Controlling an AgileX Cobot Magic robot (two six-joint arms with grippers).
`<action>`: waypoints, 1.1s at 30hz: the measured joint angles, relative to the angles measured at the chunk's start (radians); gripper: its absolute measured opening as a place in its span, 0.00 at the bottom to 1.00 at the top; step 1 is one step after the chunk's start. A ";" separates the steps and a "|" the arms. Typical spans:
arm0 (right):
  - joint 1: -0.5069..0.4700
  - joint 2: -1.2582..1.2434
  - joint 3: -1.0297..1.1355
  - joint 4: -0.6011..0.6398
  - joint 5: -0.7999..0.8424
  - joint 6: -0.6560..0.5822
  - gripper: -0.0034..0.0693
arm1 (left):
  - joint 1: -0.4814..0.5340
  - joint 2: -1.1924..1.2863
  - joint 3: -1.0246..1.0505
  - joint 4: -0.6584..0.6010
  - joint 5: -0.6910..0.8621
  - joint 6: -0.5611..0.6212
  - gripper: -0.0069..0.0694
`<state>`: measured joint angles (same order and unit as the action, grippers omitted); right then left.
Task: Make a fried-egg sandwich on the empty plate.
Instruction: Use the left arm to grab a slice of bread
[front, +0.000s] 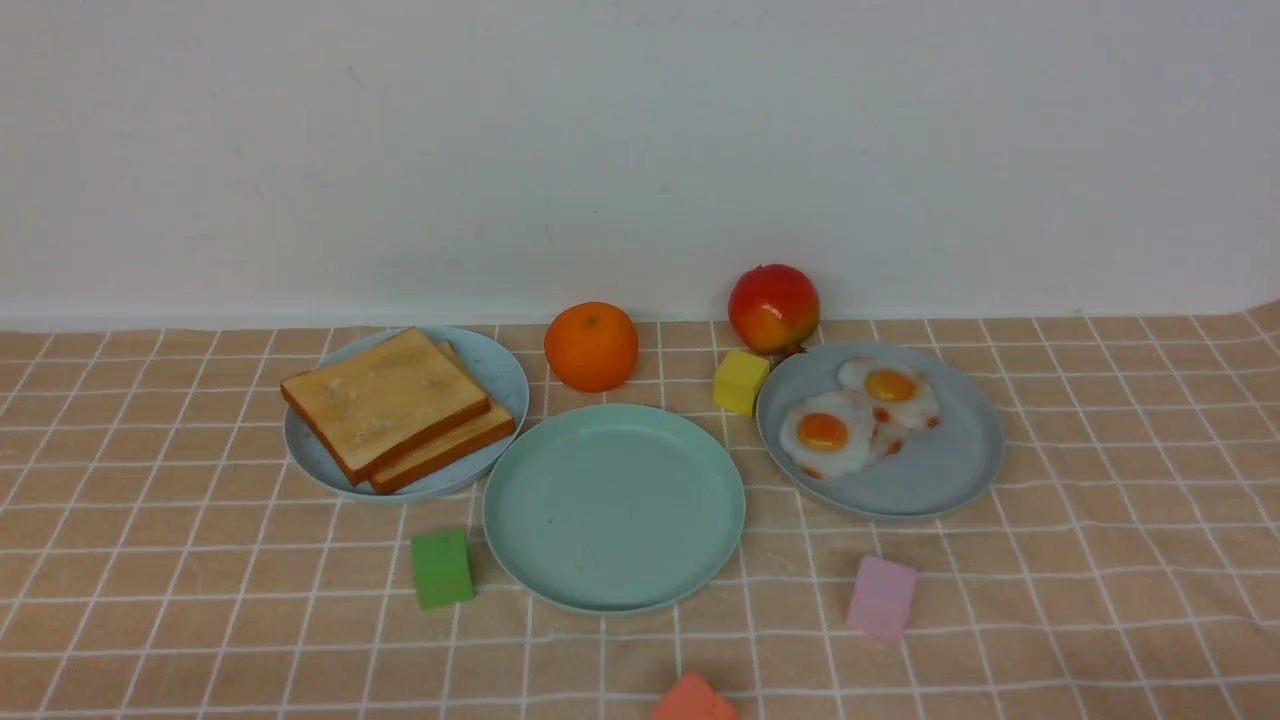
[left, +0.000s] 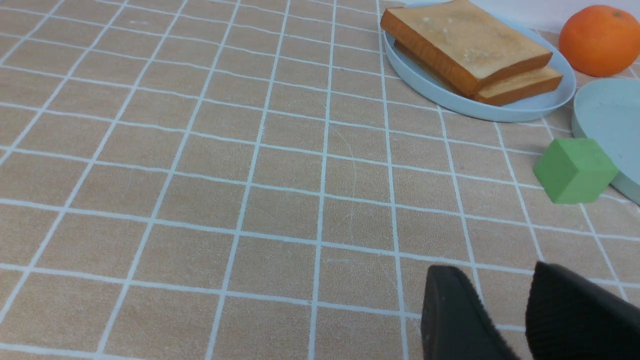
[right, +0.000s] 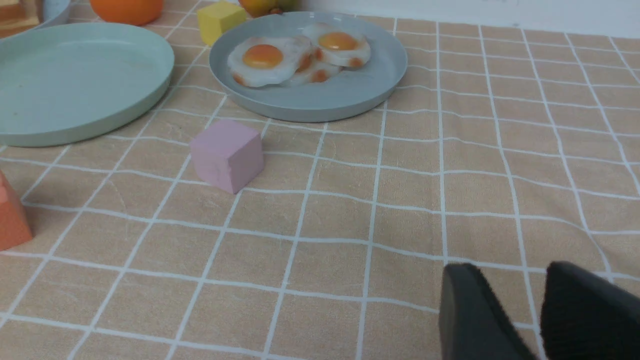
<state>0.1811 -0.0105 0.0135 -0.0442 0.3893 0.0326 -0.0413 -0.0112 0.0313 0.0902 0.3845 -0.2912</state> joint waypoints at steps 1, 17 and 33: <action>0.000 0.000 0.000 0.000 0.000 0.000 0.38 | 0.000 0.000 0.000 0.000 0.000 0.000 0.40; 0.000 0.000 0.000 0.000 0.000 0.000 0.38 | 0.000 0.000 0.000 0.000 0.000 0.000 0.40; 0.000 0.000 0.003 0.000 -0.025 0.000 0.38 | 0.000 0.000 0.000 0.001 0.000 0.000 0.40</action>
<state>0.1811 -0.0105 0.0166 -0.0442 0.3642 0.0326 -0.0413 -0.0112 0.0313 0.0911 0.3845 -0.2912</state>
